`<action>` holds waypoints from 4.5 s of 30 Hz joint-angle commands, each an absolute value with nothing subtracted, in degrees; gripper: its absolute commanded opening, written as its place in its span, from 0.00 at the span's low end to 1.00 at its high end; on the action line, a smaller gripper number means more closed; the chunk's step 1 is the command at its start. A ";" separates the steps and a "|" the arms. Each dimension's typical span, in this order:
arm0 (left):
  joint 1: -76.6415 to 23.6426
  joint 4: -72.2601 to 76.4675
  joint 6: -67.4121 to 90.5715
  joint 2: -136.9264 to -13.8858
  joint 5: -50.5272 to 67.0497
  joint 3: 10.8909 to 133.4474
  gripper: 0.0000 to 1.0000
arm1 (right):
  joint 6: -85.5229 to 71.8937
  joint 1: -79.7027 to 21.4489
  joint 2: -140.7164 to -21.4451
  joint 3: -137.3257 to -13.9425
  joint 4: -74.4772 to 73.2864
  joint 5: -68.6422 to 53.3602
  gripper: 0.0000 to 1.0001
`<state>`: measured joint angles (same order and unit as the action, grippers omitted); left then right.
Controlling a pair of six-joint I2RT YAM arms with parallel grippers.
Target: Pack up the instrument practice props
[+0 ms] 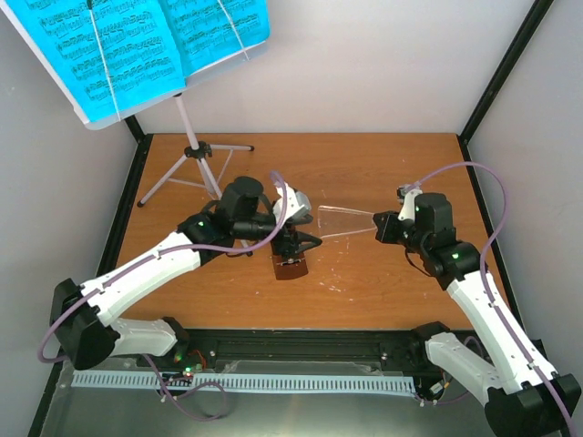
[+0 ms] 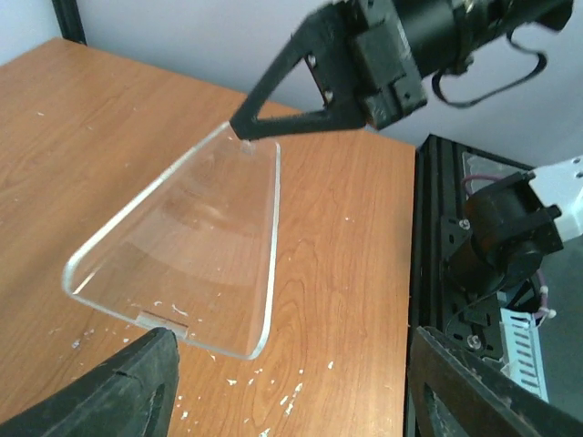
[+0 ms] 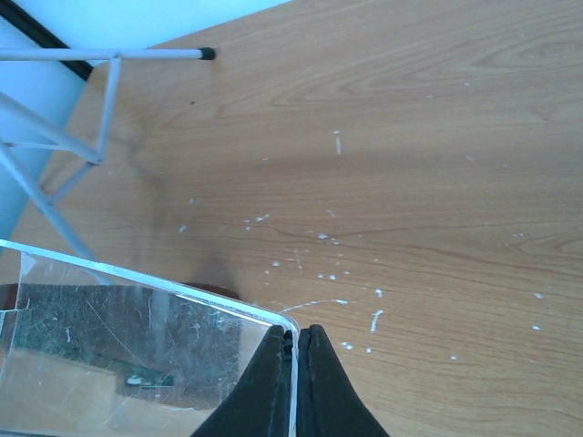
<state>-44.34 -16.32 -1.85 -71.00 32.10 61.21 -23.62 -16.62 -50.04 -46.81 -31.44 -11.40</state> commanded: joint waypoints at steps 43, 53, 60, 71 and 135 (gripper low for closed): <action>-58.70 -12.14 -12.39 -71.45 6.27 56.98 0.22 | -26.46 -16.26 -51.23 -50.19 -31.20 -22.06 0.03; -58.82 -8.08 -7.24 -70.20 8.05 56.51 0.00 | -25.69 -16.25 -49.25 -52.96 -33.88 -18.20 0.41; -56.71 4.27 10.09 -69.47 15.25 56.56 0.00 | -25.45 -16.23 -43.58 -59.44 -37.73 -9.38 0.89; -46.36 30.02 47.84 -70.25 42.67 53.09 0.00 | -34.20 -16.22 -30.13 -49.20 -11.71 -26.54 1.00; -25.60 0.45 42.40 -44.91 35.11 32.01 1.00 | -22.89 -27.60 -27.61 -30.68 -18.14 -5.63 0.48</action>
